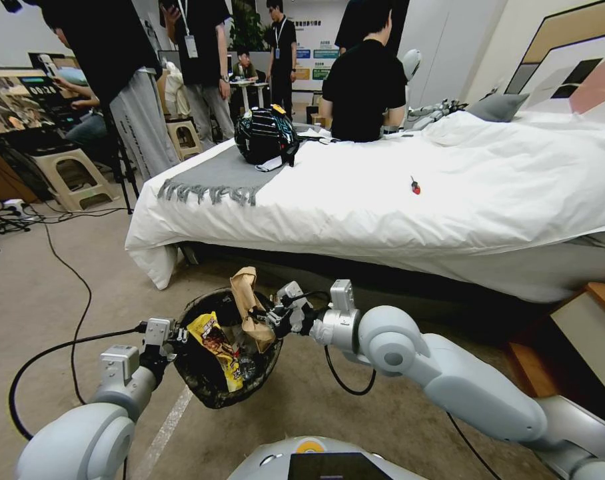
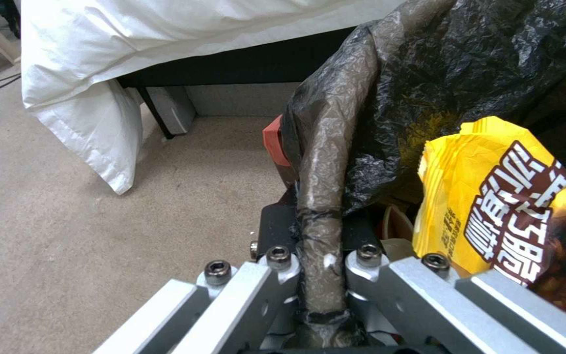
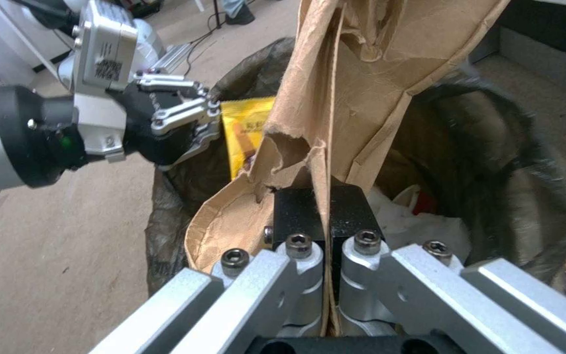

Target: Pick up the trash bin, then pick up the garbage from the floor and place it into the trash bin.

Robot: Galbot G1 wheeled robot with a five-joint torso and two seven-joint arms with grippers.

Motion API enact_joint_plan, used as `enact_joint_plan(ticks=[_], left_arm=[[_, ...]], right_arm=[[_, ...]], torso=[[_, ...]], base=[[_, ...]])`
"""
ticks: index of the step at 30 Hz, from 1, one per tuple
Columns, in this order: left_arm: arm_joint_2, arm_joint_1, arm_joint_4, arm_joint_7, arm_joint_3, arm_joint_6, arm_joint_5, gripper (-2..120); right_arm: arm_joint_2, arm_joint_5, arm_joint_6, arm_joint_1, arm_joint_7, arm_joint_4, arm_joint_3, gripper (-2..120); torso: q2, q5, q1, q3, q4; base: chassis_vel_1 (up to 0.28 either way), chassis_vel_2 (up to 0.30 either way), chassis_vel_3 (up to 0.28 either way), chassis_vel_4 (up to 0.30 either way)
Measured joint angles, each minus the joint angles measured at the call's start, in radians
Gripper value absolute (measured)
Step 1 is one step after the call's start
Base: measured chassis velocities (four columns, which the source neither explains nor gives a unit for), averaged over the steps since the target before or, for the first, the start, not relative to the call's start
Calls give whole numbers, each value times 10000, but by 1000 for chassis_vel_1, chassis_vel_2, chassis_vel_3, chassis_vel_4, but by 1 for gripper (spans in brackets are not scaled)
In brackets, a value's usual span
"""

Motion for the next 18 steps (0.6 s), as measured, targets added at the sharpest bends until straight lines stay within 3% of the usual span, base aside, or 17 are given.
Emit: enact_joint_plan(ticks=[15, 18], left_arm=[[3, -24, 24, 17, 3, -16, 6, 1], [3, -28, 24, 20, -2, -20, 6, 1]], right_arm=[[13, -43, -503, 73, 341, -13, -547, 0], [39, -52, -599, 66, 414, -29, -552, 13]], torso=[[0, 0, 0, 0, -1], [0, 1, 0, 0, 0]], base=[[0, 0, 0, 0], [0, 0, 0, 0]])
